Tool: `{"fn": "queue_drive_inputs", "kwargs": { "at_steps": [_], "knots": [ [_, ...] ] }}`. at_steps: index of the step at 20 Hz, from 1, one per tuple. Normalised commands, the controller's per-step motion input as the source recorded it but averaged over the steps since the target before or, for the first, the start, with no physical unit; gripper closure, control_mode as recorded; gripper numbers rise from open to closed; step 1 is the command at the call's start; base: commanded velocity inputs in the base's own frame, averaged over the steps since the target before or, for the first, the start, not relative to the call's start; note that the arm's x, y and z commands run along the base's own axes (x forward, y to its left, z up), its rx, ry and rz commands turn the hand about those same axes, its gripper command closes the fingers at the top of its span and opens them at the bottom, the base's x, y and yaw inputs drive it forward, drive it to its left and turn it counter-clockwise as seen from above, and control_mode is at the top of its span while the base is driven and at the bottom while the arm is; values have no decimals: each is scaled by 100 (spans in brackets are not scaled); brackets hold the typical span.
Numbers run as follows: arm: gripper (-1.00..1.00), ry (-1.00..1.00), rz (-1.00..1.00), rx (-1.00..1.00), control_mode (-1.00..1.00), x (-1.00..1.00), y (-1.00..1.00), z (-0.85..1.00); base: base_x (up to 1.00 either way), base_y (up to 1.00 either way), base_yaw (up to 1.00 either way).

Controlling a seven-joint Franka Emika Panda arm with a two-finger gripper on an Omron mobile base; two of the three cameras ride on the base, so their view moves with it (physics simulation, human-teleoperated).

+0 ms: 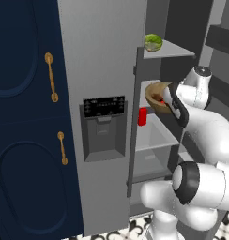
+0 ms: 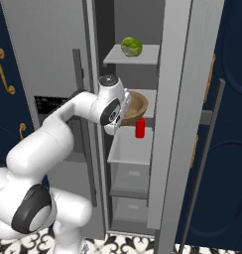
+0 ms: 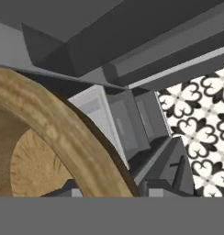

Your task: Pick the chicken drumstick and tomato from their plates and place them in the bowl. Then put the bowl in the fridge.

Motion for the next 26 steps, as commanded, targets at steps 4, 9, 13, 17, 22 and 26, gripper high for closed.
{"fn": "queue_drive_inputs", "kwargs": {
  "at_steps": [4, 9, 13, 17, 22, 26],
  "knots": [
    [100, -3, -3, 21, -100, 77, 0, -20, 0, 0, 0],
    [100, 0, 0, 13, -100, 57, -3, -21, 0, 0, 0],
    [100, 0, -1, 6, -100, 89, 0, -25, 0, 0, 0],
    [100, 0, -1, 2, -100, 97, 0, -42, 0, 0, 0],
    [100, 2, -1, 0, -100, 84, -12, -40, 0, 0, 0],
    [100, 1, 0, 0, -100, 74, -15, -19, 0, 0, 0]
  ]
}}
